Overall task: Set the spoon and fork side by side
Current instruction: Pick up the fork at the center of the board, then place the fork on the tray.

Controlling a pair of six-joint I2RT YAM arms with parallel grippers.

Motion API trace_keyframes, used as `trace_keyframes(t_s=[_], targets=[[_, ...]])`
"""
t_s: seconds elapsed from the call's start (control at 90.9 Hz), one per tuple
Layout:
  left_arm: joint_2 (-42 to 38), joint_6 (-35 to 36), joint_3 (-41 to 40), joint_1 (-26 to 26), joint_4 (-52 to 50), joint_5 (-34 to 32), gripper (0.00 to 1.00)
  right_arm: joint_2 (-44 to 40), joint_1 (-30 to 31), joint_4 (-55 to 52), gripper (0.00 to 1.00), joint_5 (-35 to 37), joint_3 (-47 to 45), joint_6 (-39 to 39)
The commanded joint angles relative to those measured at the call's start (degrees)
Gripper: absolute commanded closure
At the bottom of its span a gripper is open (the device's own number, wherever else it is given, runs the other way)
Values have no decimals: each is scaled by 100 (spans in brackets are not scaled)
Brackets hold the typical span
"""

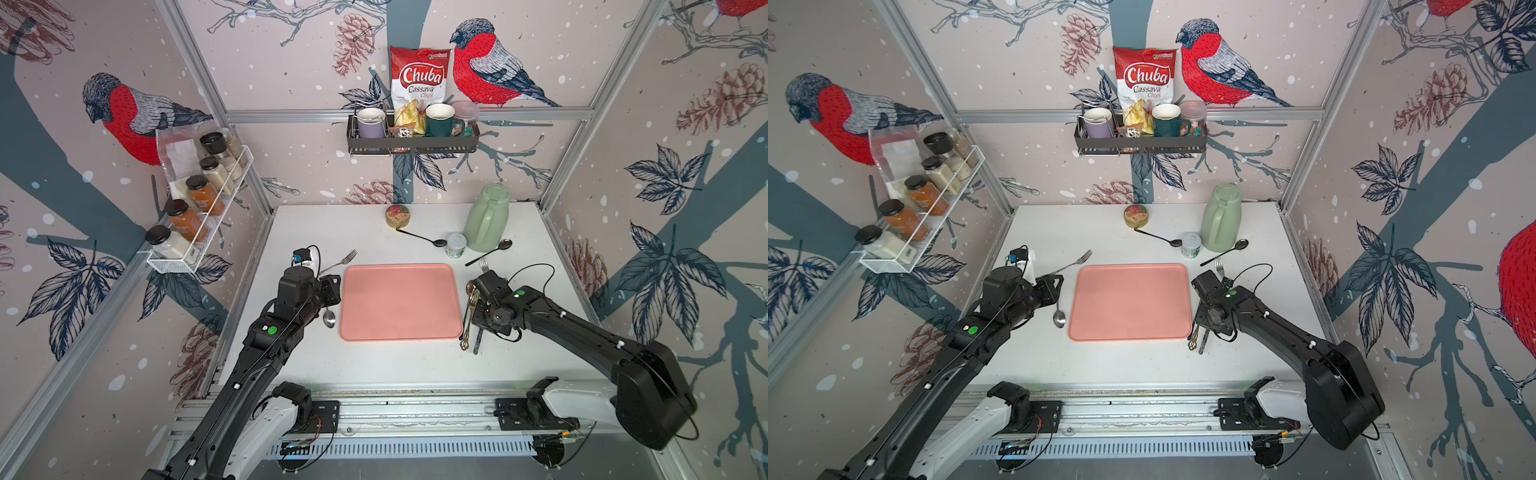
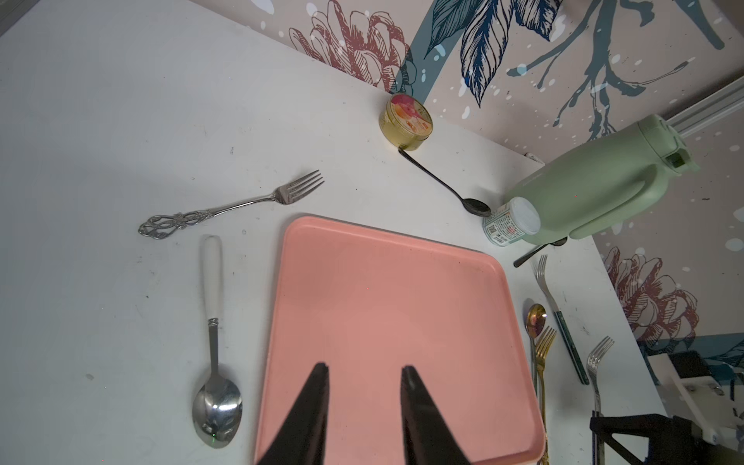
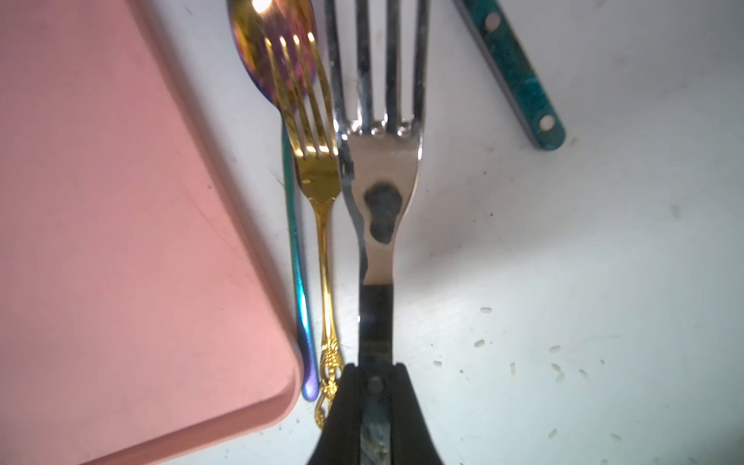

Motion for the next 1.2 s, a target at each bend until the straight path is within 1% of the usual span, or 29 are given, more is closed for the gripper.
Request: trace_keyframes(t_s=[0.0, 0.121, 0.198, 0.33, 0.429, 0.506, 0.594, 0.671, 0.726, 0.825, 0.957, 1.189], targets=[[-62, 102, 156, -19, -348, 67, 68, -256, 85, -825, 96, 360, 383, -153], [-87, 107, 200, -14, -398, 77, 68, -218, 375, -1105, 96, 425, 1011, -285], [-77, 79, 113, -15, -284, -40, 68, 50, 587, -1231, 96, 457, 1432, -327], [88, 39, -27, -14, -176, -177, 69, 778, 991, -1350, 97, 538, 2206, -369], [201, 57, -94, -18, -83, 34, 70, 1392, 1347, -1364, 97, 514, 2857, -412], [176, 68, -90, -20, -242, -32, 70, 2017, 1579, -1487, 97, 561, 3500, -408], [-35, -63, -160, -10, -495, -431, 69, 2683, 1812, -1537, 98, 522, 4176, -414], [-231, -183, -272, 25, -653, -886, 64, 3279, 1974, -1509, 98, 425, 4744, -414], [-311, -326, -340, 120, -782, -1078, 62, 3727, 2082, -1534, 98, 380, 5198, -407], [-466, -448, -364, 307, -914, -981, 59, 4458, 2237, -1590, 98, 256, 6004, -414], [-694, -443, -280, 339, -1074, -825, 58, 5376, 2360, -1680, 98, 14, 6969, -414], [-915, -302, -94, 343, -1433, -844, 58, 6489, 2479, -1491, 98, -396, 8100, -248]])
